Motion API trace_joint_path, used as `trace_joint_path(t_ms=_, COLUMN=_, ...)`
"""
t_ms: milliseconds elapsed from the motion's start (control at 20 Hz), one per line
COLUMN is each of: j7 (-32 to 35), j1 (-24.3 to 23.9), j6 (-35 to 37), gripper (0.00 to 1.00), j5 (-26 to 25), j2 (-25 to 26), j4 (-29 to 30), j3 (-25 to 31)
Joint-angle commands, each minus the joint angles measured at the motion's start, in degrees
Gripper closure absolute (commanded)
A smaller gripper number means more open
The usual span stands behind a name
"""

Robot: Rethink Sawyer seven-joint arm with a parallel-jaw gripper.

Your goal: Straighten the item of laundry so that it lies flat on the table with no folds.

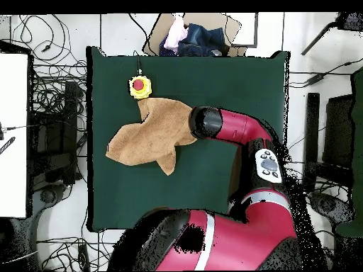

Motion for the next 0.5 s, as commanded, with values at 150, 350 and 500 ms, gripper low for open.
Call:
trace_joint_path(t_ms=150, j7=2.84, j1=1.16, j6=1.98, gripper=0.0, j5=-0.88, j2=1.79, j4=2.3, j3=4.62)
trace_joint_path(t_ms=350, j7=2.76, j1=1.18, j6=1.74, gripper=0.0, j5=-0.98, j2=1.83, j4=2.26, j3=4.61)
trace_joint_path(t_ms=500, j7=2.54, j1=0.9, j6=1.66, gripper=0.0, j5=-0.93, j2=2.02, j4=2.25, j3=4.92)
